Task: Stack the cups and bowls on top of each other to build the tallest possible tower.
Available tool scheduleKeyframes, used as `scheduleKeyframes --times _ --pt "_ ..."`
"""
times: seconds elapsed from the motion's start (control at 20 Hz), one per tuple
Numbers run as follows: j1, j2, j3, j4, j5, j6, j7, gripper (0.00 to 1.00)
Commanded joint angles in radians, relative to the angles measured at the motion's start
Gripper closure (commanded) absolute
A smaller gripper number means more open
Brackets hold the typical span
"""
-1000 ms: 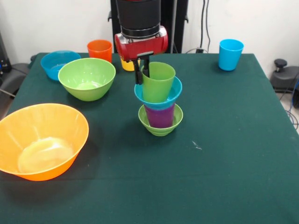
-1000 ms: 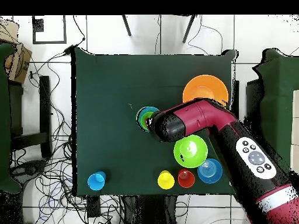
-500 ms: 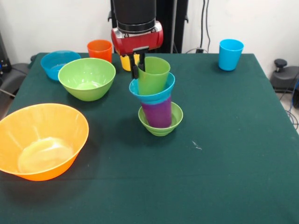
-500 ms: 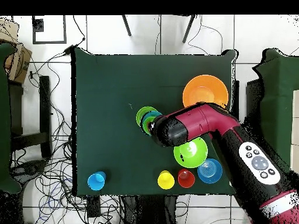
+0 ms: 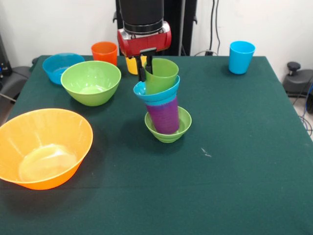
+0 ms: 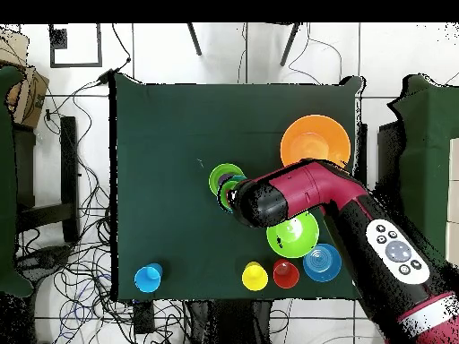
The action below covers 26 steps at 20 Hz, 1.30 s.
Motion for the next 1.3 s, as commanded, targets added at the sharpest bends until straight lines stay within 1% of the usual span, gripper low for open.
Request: scheduleKeyframes --times 0.05,0.1,0.25,0.4,0.5,0.65,0.95,1.3 --pt "0.028 0.078 -0.006 0.030 -0.039 -0.003 -0.226 1.00" --pt "0.033 0.091 -0.003 0.021 -0.036 -0.002 -0.227 1.00" --pt "0.008 0.100 0.011 0.039 -0.012 -0.009 -0.231 1.00" --pt "0.014 0.134 0.017 0.011 0.005 -0.005 -0.237 1.00" --pt "0.011 0.145 0.021 0.009 0.013 -0.005 -0.243 1.00" --pt "0.007 0.141 0.027 0.010 0.023 -0.001 -0.242 1.00" --pt "0.007 0.140 0.028 -0.009 0.021 0.008 -0.245 1.00" --pt "0.004 0.119 0.043 -0.052 0.030 0.030 -0.266 1.00"
